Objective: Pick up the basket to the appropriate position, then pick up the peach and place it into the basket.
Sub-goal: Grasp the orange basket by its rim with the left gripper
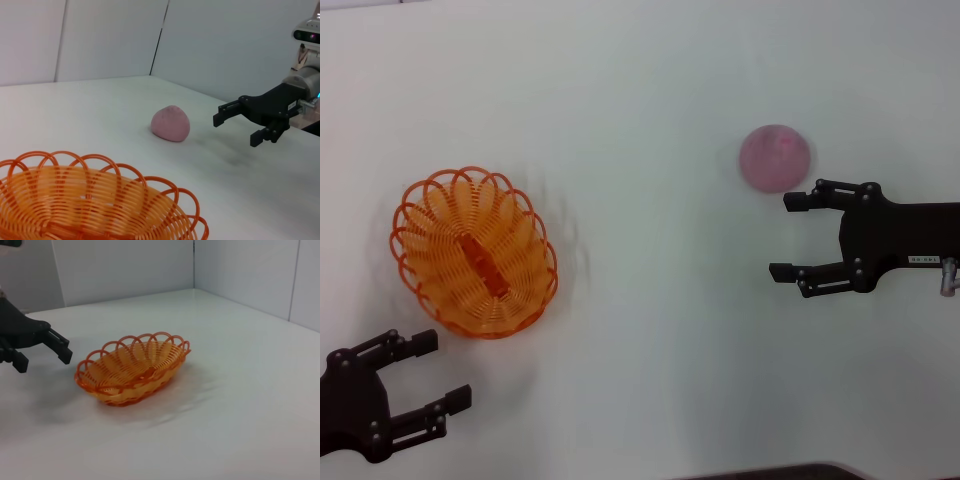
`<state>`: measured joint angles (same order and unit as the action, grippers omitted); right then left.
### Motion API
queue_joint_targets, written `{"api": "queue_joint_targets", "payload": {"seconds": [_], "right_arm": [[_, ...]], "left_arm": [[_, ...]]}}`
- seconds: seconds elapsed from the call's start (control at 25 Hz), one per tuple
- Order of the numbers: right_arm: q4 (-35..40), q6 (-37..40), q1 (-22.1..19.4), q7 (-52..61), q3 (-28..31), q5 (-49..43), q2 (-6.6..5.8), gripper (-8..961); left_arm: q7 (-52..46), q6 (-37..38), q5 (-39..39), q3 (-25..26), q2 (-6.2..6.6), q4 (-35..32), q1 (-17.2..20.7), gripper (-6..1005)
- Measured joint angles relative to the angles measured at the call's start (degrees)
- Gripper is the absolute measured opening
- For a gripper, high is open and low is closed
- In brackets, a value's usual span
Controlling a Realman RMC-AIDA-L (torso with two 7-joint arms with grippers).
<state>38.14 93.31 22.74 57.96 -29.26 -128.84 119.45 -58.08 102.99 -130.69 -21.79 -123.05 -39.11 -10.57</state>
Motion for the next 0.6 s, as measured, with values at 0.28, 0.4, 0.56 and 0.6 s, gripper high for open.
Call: {"api": "queue_joint_targets", "payload": {"seconds": [0.28, 0.4, 0.56, 0.6], "right_arm": [[0.00, -0.02, -0.05, 0.00, -0.06, 0.00, 0.00, 944], [0.00, -0.06, 0.02, 0.06, -0.08, 0.00, 0.00, 944], [0.00, -0.22, 0.16, 0.35, -0.02, 0.00, 0.00, 945], [0.00, -0.26, 0.17, 0.40, 0.00, 0.00, 0.00, 945]], "left_arm": [[-0.01, -0.24, 0.15, 0.01, 0.01, -0.01, -0.07, 790], [-0.12, -0.36, 0.28, 0.74, 0.02, -0.04, -0.07, 790], [-3.57, -0.40, 0.14, 2.70, 0.30, -0.17, -0.28, 791], [-6.05, -0.49, 0.21, 3.27, 0.48, -0.37, -0.47, 791]]}}
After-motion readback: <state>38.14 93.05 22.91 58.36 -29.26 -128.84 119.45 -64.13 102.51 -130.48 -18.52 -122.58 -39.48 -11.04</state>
